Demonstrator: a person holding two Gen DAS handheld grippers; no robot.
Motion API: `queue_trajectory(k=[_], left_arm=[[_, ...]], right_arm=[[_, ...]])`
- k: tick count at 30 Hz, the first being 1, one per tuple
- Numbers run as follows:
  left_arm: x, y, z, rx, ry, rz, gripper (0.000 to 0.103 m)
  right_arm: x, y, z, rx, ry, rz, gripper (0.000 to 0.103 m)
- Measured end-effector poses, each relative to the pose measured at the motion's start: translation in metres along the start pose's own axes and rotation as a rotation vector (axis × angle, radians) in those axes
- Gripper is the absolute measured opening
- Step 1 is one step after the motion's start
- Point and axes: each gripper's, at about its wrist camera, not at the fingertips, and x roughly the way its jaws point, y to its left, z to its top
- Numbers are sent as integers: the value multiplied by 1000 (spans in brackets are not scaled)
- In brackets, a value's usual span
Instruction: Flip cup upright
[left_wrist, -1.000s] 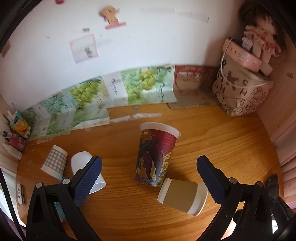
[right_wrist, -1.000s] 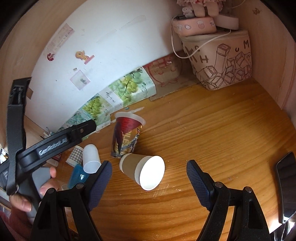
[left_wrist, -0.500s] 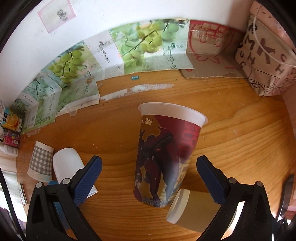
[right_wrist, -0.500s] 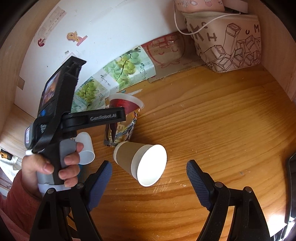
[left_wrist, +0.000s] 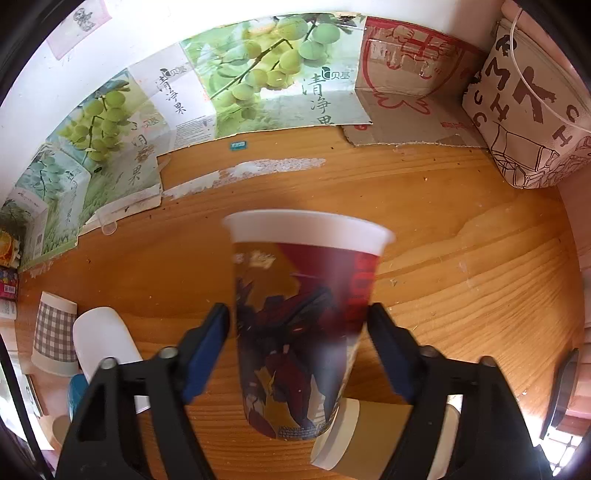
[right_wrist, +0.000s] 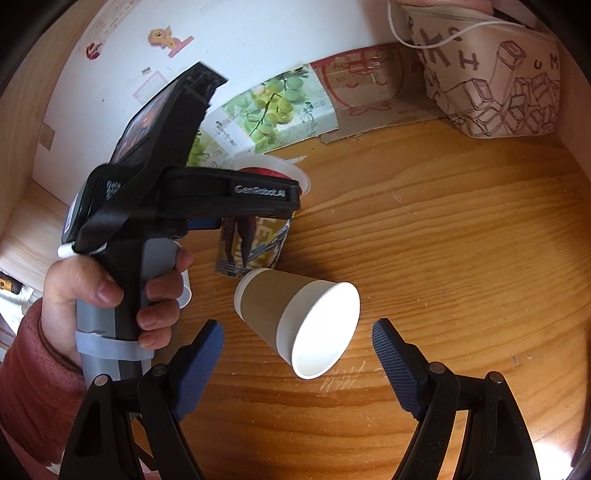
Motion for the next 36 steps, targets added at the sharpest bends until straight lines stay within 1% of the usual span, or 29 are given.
queue_trajectory(k=[4, 8, 11, 13, 17, 20, 25, 30, 34, 36], left_arm=[[1, 0, 2, -1, 4, -6, 75], [2, -1, 2, 12, 10, 8, 75], [-3, 3, -1, -1, -9, 42, 75], [-9, 4, -5, -1, -30, 51, 75], [-20, 10, -13, -16, -43, 53, 75], [-30, 16, -24, -28, -48, 63, 75], [-38, 28, -44, -75, -11, 30, 75], [-56, 38, -73, -94, -23, 36, 75], [-70, 46, -96, -108, -20, 7, 75], [-77, 48, -108, -103, -24, -1, 75]], right_arm=[[4, 4, -1, -17, 16, 7, 83], [3, 4, -3, -25, 27, 16, 83], [1, 2, -4, -28, 32, 13, 83], [0, 1, -4, -37, 25, 15, 83], [-5, 1, -6, -38, 7, 14, 83], [-13, 2, -9, -46, -13, 14, 83], [-29, 5, -17, -55, -34, 36, 83], [-45, 11, -26, -55, -53, 66, 83], [-56, 17, -34, -64, -70, 85, 83], [-59, 19, -40, -56, -70, 115, 83]])
